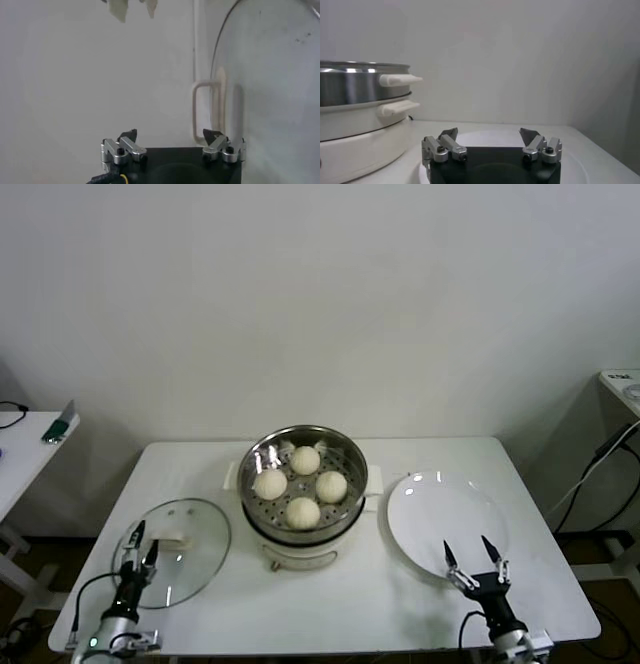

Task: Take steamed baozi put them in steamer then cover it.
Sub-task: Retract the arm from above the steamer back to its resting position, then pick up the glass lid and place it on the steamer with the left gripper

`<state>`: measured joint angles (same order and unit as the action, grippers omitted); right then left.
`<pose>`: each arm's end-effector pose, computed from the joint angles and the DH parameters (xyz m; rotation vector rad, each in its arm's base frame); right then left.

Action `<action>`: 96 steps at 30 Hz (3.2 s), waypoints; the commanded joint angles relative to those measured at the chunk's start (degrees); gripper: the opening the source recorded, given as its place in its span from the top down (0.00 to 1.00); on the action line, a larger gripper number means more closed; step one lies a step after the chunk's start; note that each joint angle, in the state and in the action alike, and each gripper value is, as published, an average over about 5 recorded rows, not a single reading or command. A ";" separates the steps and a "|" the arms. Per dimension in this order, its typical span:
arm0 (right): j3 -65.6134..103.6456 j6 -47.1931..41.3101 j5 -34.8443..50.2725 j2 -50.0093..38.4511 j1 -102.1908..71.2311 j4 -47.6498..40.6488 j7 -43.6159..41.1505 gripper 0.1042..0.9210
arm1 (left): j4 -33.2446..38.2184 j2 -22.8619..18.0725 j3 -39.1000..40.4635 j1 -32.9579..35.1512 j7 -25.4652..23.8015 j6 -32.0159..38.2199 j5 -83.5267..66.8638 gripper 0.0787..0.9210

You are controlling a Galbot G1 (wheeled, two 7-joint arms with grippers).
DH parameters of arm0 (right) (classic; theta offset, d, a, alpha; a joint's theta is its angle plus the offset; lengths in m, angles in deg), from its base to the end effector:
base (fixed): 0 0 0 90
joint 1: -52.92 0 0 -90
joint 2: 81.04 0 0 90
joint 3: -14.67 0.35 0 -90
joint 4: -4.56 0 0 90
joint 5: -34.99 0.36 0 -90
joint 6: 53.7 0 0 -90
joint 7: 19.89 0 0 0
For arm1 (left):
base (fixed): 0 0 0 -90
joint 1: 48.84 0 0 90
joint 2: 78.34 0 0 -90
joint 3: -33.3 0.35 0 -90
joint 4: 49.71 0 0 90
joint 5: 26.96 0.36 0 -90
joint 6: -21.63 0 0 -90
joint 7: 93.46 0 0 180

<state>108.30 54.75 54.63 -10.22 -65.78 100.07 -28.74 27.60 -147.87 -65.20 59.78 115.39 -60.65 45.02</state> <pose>0.1742 -0.1251 -0.4265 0.1951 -3.0679 0.0021 0.2066 0.1987 -0.4746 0.0906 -2.1463 -2.2457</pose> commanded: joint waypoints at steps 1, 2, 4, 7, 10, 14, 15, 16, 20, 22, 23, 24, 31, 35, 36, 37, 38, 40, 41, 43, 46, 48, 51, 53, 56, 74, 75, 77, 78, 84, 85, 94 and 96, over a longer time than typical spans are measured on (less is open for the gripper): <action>0.41 0.40 -0.54 0.82 -0.61 0.04 0.07 0.12 | -4.86 0.54 1.60 -4.25 0.34 0.60 0.99 0.12; 0.42 0.45 -0.58 0.91 -0.65 0.04 0.08 0.12 | -4.85 0.49 1.73 -4.19 0.26 0.70 0.97 0.12; 0.41 0.54 -0.65 1.10 -0.68 0.09 0.10 0.12 | -4.93 0.37 1.90 -4.11 0.21 0.81 1.09 0.13; 0.38 0.62 -0.77 1.34 -0.69 0.21 0.11 0.12 | -5.10 0.21 2.10 -4.03 0.24 0.97 1.36 0.20; 0.31 0.68 -0.90 1.49 -0.71 0.34 0.14 0.12 | -5.22 0.12 2.20 -4.03 0.31 1.19 1.53 0.31; 0.28 0.70 -0.89 1.56 -0.72 0.45 0.20 0.12 | -5.08 0.10 2.04 -4.14 0.33 1.29 1.54 0.44; 0.28 0.71 -0.88 1.58 -0.73 0.46 0.20 0.12 | -5.09 0.13 2.00 -4.18 0.31 1.30 1.53 0.48; 0.27 0.73 -0.88 1.59 -0.75 0.45 0.19 0.12 | -5.16 0.17 1.94 -4.24 0.29 1.30 1.53 0.51; 0.21 0.88 -0.94 1.67 -0.81 0.40 0.14 0.12 | -5.29 0.30 1.76 -4.28 0.29 1.24 1.54 0.65; 0.23 0.92 -0.94 1.68 -0.76 0.42 0.13 0.12 | -4.33 0.41 1.70 -3.81 0.17 1.02 1.18 0.72; 0.24 0.92 -0.94 1.67 -0.71 0.44 0.14 0.12 | -3.54 0.50 1.69 -3.49 -0.05 0.85 0.76 0.75; 0.26 0.91 -0.96 1.65 -0.65 0.45 0.14 0.12 | -2.40 0.70 1.69 -3.07 -0.53 0.46 -0.21 0.79; 0.31 1.03 -0.98 1.22 -0.42 0.29 0.14 0.12 | 12.32 3.50 0.54 0.41 -6.84 -5.34 -12.72 0.93; 0.33 0.94 -1.59 1.01 -0.40 0.31 0.37 0.12 | 23.36 6.70 -1.33 2.59 -12.72 -12.70 -18.73 0.93; 0.34 0.77 -1.96 0.97 -0.38 0.36 0.64 0.12 | 26.05 7.83 -1.72 3.12 -14.84 -15.43 -20.01 0.93; 0.35 0.45 -2.55 0.97 -0.36 0.41 1.05 0.12 | 28.52 9.11 -1.97 3.62 -16.94 -18.55 -21.16 0.93; 0.37 0.06 -3.20 0.99 -0.32 0.46 1.54 0.12 | 30.61 10.23 -2.07 4.00 -18.90 -21.57 -22.06 0.93; 0.44 -0.79 -4.71 1.02 -0.17 0.51 2.47 0.12 | 34.69 12.39 -1.82 4.44 -22.79 -26.81 -23.49 0.93; 0.45 -1.27 -5.43 1.01 -0.06 0.49 2.85 0.12 | 36.49 13.29 -1.39 4.42 -24.34 -28.89 -23.83 0.93; 0.42 -1.89 -6.40 0.95 0.22 0.37 3.21 0.12 | 39.79 14.47 0.11 3.69 -26.83 -31.65 -23.67 0.93; 0.20 -2.50 -6.91 0.75 0.69 0.12 3.46 0.12 | 43.14 15.18 4.47 0.93 -29.10 -33.99 -21.29 0.93; 0.02 -2.68 -6.96 0.61 0.96 0.03 3.54 0.12 | 44.83 15.50 8.87 -1.61 -30.25 -35.43 -19.34 0.93; -0.15 -2.77 -6.99 0.49 1.27 0.00 3.62 0.12 | 46.70 15.60 16.75 -5.84 -32.17 -38.44 -16.64 0.93; -0.16 -2.74 -7.03 0.43 1.39 0.08 3.61 0.12 | 47.26 15.07 22.56 -9.03 -34.10 -40.69 -14.47 0.93; -0.06 -2.55 -7.08 0.35 1.43 0.19 3.59 0.12 | 47.08 13.12 30.51 -13.74 -37.29 -44.04 -10.61 0.93; 0.56 -1.05 -7.62 1.97 1.85 -0.61 3.77 0.12 | 34.90 -7.16 50.39 -26.47 -45.94 -52.51 8.26 0.93; 0.56 -0.95 -7.61 1.93 1.86 -0.72 3.77 0.12 | 34.01 -8.03 50.62 -26.62 -45.90 -52.64 8.69 0.93; 0.57 -0.68 -7.55 1.84 1.83 -0.88 3.76 0.12 | 31.91 -9.59 50.81 -26.78 -45.63 -52.72 9.60 0.93; 0.57 -0.57 -7.53 1.81 1.82 -0.90 3.76 0.12 | 30.96 -10.10 50.78 -26.77 -45.40 -52.72 9.89 0.93; 0.58 -0.12 -7.40 1.75 2.12 -1.34 3.81 0.12 | 27.37 -11.06 50.13 -25.97 -43.80 -52.57 10.56 0.93; 0.57 -0.03 -7.38 1.75 2.18 -1.42 3.83 0.12 | 26.97 -11.11 49.98 -25.81 -43.51 -52.46 10.81 0.93; 0.64 0.49 -7.27 1.83 2.50 -1.44 4.09 0.12 | 24.91 -10.47 48.29 -24.97 -40.93 -50.83 12.88 0.93; 0.67 0.59 -7.25 1.85 2.49 -1.45 4.12 0.12 | 24.84 -10.01 47.94 -24.94 -40.87 -50.66 12.88 0.93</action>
<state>108.89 55.11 47.36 -8.45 -63.35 98.80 -24.70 55.76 -156.24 -17.98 35.56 73.38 -110.58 55.06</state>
